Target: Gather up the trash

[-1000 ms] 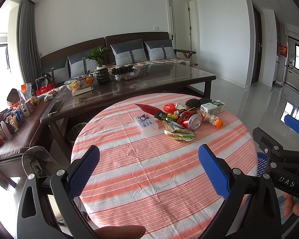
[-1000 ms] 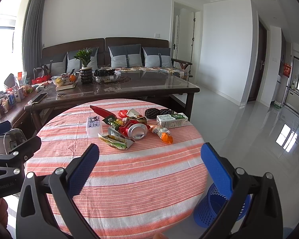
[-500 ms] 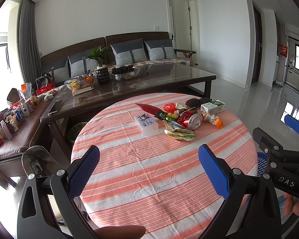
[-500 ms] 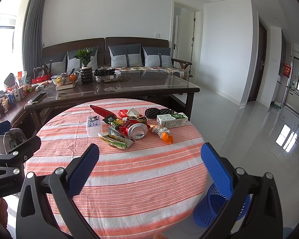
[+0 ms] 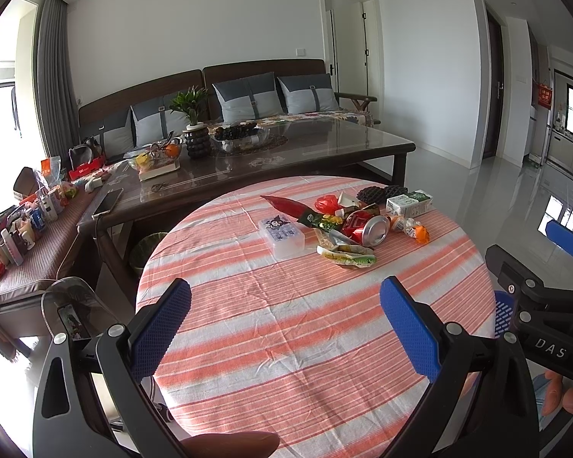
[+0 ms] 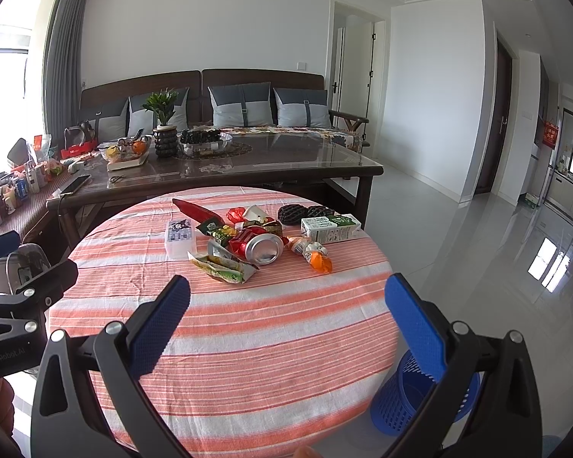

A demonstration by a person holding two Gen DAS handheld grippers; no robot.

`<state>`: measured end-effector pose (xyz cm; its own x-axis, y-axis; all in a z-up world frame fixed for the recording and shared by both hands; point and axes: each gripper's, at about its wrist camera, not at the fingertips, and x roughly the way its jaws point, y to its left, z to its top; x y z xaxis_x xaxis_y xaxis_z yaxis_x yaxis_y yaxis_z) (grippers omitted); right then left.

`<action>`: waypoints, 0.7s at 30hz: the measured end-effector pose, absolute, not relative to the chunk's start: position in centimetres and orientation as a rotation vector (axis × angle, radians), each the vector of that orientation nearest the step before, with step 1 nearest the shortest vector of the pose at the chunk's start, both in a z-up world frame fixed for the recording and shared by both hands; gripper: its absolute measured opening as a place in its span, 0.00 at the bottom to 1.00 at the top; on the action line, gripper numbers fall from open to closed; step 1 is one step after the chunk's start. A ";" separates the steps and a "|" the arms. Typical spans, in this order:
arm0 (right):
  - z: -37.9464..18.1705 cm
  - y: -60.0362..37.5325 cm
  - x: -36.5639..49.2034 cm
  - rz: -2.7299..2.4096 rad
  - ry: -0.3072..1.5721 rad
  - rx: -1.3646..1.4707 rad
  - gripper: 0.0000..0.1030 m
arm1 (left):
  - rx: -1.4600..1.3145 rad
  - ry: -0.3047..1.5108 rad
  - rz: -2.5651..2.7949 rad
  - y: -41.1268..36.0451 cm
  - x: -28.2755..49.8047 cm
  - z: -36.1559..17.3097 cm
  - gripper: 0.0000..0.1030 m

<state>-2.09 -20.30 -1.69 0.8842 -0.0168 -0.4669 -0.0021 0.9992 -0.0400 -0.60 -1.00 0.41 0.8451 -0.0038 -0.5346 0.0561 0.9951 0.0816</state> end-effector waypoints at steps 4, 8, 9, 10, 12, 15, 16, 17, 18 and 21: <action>-1.8 -20.4 -2.1 -0.009 0.487 -0.040 0.96 | 0.095 0.563 -0.032 -0.9 -0.5 0.4 0.95; -1.8 -20.3 -2.1 -0.008 0.487 -0.040 0.96 | 0.094 0.564 -0.031 -1.0 -0.8 0.4 0.95; -1.7 -20.4 -2.1 -0.009 0.488 -0.040 0.96 | 0.095 0.563 -0.031 -1.0 -0.6 0.4 0.95; -1.7 -20.3 -2.1 -0.009 0.488 -0.041 0.96 | 0.095 0.563 -0.031 -1.0 -0.6 0.4 0.95; -1.8 -20.4 -2.2 -0.008 0.491 -0.041 0.96 | 0.095 0.564 -0.029 -1.0 -0.7 0.4 0.95; -2.3 -20.4 -2.3 -0.006 0.493 -0.040 0.96 | 0.093 0.567 -0.025 -0.9 -1.0 0.3 0.95; -2.2 -20.4 -2.2 -0.006 0.493 -0.040 0.96 | 0.093 0.568 -0.023 -0.8 -1.1 0.3 0.95; -2.2 -20.4 -2.2 -0.005 0.494 -0.040 0.96 | 0.092 0.569 -0.022 -0.6 -1.0 0.1 0.95; -2.2 -20.5 -2.3 -0.005 0.494 -0.038 0.96 | 0.092 0.571 -0.021 -0.3 -1.0 0.0 0.95; -2.1 -20.4 -2.2 -0.006 0.495 -0.040 0.96 | 0.091 0.572 -0.021 0.1 -0.8 -0.1 0.95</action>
<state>-2.21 -20.38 -2.08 0.8800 -0.0154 -0.4747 -0.0038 0.9992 -0.0396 -0.77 0.10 -0.11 0.8405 0.0058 -0.5417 0.0451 0.9957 0.0806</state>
